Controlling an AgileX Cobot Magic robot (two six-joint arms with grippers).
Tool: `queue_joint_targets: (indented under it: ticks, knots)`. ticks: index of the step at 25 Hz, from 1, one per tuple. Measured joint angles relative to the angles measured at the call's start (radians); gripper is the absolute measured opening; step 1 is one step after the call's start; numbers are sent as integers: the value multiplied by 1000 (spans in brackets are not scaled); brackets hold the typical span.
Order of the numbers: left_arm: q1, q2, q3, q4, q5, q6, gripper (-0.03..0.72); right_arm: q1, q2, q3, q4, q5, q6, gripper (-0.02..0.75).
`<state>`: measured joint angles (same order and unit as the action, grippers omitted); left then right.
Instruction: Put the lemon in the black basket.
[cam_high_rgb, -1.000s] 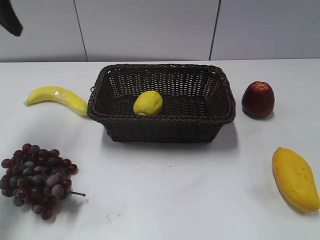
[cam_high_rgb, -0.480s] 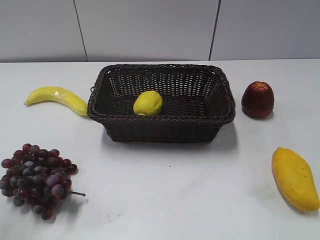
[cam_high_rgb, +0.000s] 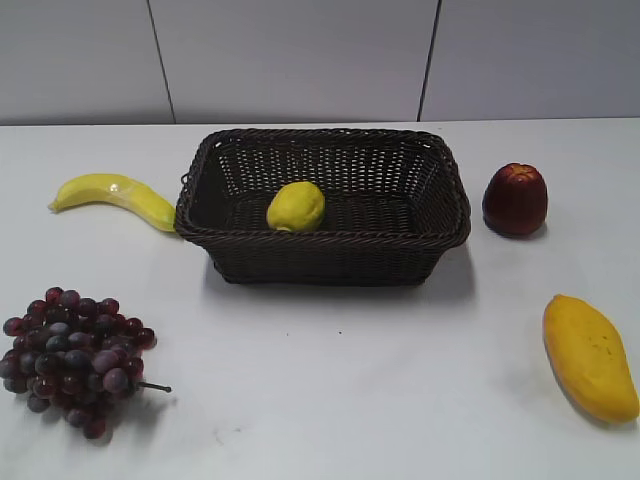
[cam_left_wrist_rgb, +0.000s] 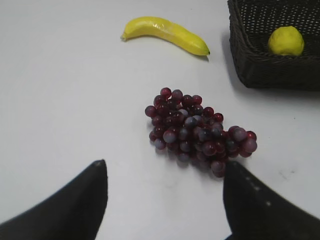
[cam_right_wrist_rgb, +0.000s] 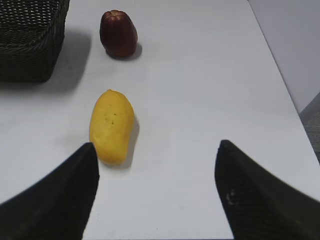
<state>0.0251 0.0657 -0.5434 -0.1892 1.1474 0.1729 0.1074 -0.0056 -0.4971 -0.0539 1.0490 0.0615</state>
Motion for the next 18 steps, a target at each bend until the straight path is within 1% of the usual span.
queue_joint_targets:
  ticks: [2,4,10,18]
  knots:
    - [1,-58,17,22,20,-1,544,0,0,0,0,0,0,590]
    - [3,-68,26,37,25,-1,543,0,0,0,0,0,0,590]
    - [3,-31,54,33,-32,-1,543,0,0,0,0,0,0,590]
    - [3,-20,56,31,-51,-1,543,0,0,0,0,0,0,590]
